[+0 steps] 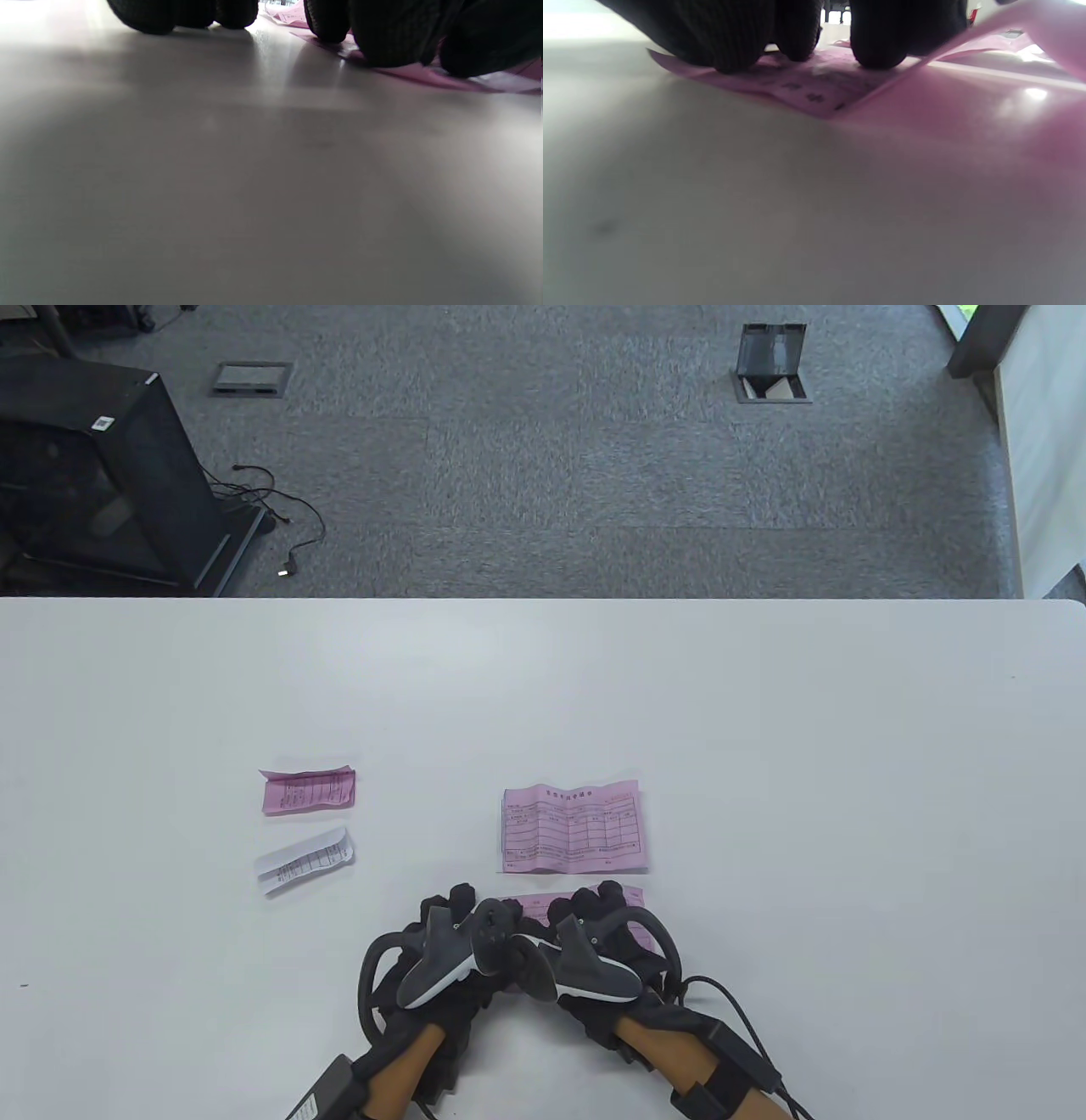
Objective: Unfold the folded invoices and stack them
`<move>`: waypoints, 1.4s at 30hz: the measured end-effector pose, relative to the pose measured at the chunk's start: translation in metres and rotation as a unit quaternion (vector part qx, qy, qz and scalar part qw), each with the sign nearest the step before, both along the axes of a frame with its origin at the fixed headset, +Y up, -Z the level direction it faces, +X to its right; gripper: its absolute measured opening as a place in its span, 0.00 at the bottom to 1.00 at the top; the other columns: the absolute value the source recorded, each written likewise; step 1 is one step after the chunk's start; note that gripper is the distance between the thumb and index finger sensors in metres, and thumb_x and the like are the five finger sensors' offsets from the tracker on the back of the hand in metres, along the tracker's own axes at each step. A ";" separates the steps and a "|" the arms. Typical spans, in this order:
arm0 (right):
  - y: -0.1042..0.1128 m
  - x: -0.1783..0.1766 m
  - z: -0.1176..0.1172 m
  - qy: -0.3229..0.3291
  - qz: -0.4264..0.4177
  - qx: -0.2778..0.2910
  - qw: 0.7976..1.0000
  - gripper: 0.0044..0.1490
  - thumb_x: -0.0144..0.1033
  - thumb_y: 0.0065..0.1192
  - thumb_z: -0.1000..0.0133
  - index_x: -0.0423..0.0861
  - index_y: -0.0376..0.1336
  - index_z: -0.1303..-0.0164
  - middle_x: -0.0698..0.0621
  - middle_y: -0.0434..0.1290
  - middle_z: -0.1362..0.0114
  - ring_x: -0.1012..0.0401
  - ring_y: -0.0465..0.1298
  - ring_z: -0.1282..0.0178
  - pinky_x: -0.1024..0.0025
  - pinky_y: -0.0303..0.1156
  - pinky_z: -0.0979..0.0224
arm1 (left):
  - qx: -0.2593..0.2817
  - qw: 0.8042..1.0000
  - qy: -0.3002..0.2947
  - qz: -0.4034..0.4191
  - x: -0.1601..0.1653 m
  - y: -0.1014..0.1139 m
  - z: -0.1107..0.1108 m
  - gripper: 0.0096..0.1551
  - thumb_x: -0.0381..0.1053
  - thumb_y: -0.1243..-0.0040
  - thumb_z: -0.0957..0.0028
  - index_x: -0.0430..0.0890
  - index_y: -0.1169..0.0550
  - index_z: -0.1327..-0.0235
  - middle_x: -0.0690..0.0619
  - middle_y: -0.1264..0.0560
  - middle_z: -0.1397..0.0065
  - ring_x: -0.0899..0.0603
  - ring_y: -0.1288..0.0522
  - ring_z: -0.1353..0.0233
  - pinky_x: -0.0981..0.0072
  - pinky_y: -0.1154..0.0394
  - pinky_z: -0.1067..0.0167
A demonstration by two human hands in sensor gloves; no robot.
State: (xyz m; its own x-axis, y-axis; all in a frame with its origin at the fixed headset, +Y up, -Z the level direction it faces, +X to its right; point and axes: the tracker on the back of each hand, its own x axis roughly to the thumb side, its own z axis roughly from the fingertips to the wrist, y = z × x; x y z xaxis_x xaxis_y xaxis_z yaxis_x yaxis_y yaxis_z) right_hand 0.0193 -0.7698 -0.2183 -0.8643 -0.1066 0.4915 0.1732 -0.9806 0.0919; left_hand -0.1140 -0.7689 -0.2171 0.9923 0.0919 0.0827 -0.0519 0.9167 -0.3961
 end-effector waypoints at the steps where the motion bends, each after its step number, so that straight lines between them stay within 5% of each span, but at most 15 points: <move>1: -0.001 0.003 0.000 0.001 0.012 -0.002 1.000 0.38 0.54 0.56 0.48 0.60 0.55 0.26 0.43 0.63 0.26 0.43 0.63 0.27 0.31 0.51 0.25 | 0.002 1.000 -0.001 0.000 0.000 -0.001 0.000 0.42 0.64 0.39 0.51 0.68 0.40 0.22 0.42 0.52 0.12 0.31 0.52 0.19 0.42 0.42 0.26; 20: 0.000 0.113 -0.012 -0.134 -0.004 -0.023 0.991 0.39 0.53 0.57 0.48 0.58 0.54 0.25 0.45 0.62 0.25 0.43 0.64 0.28 0.31 0.52 0.25 | 0.003 1.000 -0.001 -0.012 0.000 -0.002 0.002 0.42 0.65 0.40 0.52 0.69 0.41 0.22 0.43 0.52 0.12 0.32 0.51 0.18 0.42 0.42 0.26; 30: -0.003 0.115 -0.009 -0.145 -0.030 -0.011 0.989 0.39 0.53 0.56 0.48 0.57 0.54 0.25 0.45 0.61 0.25 0.43 0.64 0.28 0.31 0.51 0.25 | 0.012 1.000 0.000 -0.016 -0.001 -0.002 0.001 0.42 0.65 0.39 0.52 0.68 0.40 0.22 0.42 0.51 0.12 0.33 0.50 0.18 0.41 0.41 0.26; 34: 0.010 0.114 -0.007 -0.156 -0.071 0.036 0.985 0.38 0.55 0.54 0.48 0.58 0.55 0.26 0.43 0.62 0.24 0.42 0.63 0.26 0.27 0.49 0.26 | 0.011 1.000 -0.003 -0.014 -0.001 -0.003 0.001 0.42 0.65 0.39 0.52 0.69 0.40 0.22 0.42 0.51 0.12 0.33 0.50 0.18 0.41 0.41 0.26; 38: 0.026 0.096 0.000 -0.124 -0.123 0.062 0.983 0.37 0.55 0.54 0.48 0.59 0.56 0.26 0.42 0.61 0.22 0.41 0.60 0.24 0.26 0.47 0.25 | 0.009 1.000 -0.004 -0.016 -0.001 -0.003 0.000 0.42 0.65 0.39 0.52 0.68 0.41 0.22 0.41 0.51 0.12 0.32 0.50 0.18 0.41 0.41 0.26; 42: 0.025 0.062 0.004 -0.076 -0.086 0.032 0.993 0.37 0.56 0.54 0.48 0.61 0.56 0.26 0.41 0.58 0.20 0.39 0.57 0.22 0.25 0.44 0.25 | 0.006 1.000 -0.003 -0.014 -0.001 -0.003 0.000 0.42 0.65 0.40 0.51 0.68 0.41 0.22 0.41 0.52 0.12 0.32 0.51 0.18 0.41 0.42 0.26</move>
